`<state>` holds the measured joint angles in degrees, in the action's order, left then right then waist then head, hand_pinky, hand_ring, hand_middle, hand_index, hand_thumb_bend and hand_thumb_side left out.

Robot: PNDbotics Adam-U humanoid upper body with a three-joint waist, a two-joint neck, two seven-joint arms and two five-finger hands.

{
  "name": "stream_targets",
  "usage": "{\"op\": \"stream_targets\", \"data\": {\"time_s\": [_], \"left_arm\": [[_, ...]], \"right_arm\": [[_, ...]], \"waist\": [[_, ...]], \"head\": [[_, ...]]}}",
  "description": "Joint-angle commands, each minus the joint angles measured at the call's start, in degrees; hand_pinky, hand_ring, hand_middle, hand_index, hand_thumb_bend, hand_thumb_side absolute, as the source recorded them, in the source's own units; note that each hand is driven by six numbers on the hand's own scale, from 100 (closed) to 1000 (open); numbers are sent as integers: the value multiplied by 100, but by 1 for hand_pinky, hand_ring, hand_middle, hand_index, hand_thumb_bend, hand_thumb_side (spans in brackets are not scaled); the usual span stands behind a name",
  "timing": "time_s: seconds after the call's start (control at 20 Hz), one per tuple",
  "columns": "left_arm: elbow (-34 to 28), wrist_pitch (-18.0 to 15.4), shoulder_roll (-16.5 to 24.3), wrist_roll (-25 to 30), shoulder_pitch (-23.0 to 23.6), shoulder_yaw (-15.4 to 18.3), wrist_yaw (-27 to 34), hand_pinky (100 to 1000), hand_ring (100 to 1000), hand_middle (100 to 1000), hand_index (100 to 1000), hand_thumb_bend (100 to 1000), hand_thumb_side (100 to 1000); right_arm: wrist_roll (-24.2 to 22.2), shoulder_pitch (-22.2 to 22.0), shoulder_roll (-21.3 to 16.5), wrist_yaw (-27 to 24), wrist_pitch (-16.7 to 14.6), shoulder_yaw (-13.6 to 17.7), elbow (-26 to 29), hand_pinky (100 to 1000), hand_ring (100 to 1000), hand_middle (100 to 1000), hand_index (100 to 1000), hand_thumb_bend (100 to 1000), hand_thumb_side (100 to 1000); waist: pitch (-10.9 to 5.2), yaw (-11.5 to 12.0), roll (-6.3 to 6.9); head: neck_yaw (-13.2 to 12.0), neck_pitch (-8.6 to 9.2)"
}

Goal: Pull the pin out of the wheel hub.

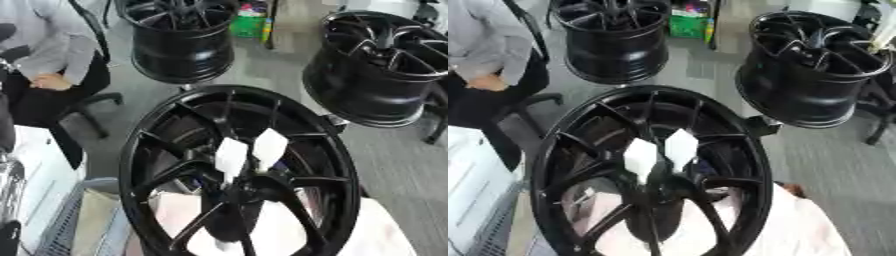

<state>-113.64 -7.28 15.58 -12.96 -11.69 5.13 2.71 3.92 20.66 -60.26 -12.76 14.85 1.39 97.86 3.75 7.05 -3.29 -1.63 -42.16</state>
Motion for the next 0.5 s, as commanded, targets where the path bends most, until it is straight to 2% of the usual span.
{"op": "stream_targets", "data": {"time_s": [0.05,0.5], "left_arm": [[-95,-17,77,9,-86,-12,6,763,836,658,850,100,709],[-95,-22,82,8,-95,-14,5,763,837,658,850,100,709]], "right_arm": [[-4,59,-152,-24,-3,83,57,771,688,654,707,100,422],[-1,42,-145,-46,-20,86,59,769,684,650,704,100,421]], "waist": [[-49,-1,12],[-50,5,13]], "head": [[8,71],[9,75]]}}
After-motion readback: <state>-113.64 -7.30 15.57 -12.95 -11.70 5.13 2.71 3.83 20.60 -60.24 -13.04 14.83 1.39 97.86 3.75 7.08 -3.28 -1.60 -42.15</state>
